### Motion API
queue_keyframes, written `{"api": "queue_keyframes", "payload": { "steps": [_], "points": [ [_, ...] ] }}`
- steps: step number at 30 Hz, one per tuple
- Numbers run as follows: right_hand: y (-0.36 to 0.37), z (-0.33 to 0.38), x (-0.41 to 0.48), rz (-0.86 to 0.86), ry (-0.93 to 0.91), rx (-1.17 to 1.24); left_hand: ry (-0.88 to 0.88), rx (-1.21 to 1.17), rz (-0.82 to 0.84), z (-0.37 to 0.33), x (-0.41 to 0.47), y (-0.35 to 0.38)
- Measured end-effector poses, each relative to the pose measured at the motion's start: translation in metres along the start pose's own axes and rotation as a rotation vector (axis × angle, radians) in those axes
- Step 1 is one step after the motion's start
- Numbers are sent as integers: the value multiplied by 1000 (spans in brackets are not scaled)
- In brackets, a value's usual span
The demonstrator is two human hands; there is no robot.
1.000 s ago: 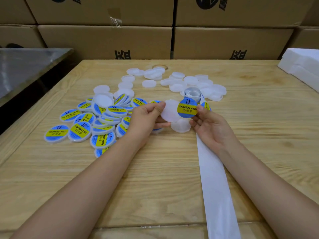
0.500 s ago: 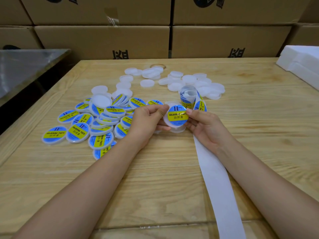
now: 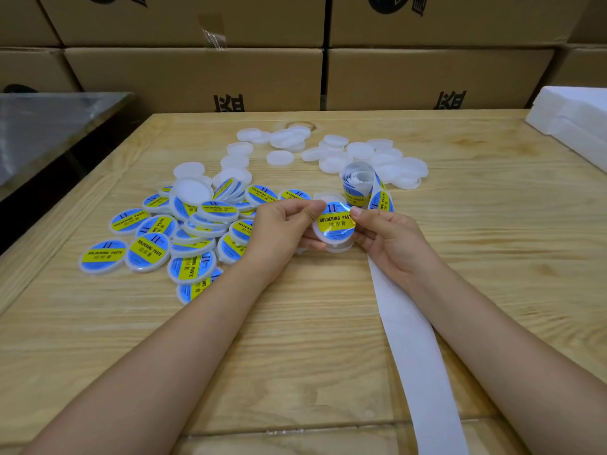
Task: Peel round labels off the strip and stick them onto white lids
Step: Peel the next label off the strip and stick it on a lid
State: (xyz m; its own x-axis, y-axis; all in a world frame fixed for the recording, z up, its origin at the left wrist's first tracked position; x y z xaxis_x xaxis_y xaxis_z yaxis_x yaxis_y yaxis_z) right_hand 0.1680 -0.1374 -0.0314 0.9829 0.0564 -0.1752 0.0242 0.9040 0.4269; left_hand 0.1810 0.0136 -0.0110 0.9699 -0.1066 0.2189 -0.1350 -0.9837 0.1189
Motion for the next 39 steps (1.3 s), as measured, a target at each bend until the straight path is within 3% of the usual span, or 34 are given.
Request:
{"api": "queue_keyframes", "payload": {
  "steps": [12,21,26,30,39],
  "points": [
    [1,1,-2,-102,-76,-120,7,26,16,0,-1,0],
    [5,14,-18,-274,-378,-520,-25,36,-7,3,0,-1],
    [10,21,-27,-343,-519,-558,-48,-24,-17,3,0,3],
    [6,19,-23,-306,-445,-500,-54,-37,37,4,-1,4],
    [-5,18,-21,-438,-390,-472,-13,-86,228,0,-8,19]
  ]
}}
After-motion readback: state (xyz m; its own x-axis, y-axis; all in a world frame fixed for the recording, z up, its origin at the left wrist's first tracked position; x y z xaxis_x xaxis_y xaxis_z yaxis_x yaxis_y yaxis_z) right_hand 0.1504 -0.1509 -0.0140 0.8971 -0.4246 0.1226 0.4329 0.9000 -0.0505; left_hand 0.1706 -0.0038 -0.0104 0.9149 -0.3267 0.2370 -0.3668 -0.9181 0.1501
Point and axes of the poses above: each hand's wrist, its own x-axis towards the middle knuckle, its own y-axis out of the palm, z = x × y, the point moved 7 cm from there along x, towards the middle knuckle, and after that the axes turned 8 degrees about y, right-handed, at the moved point
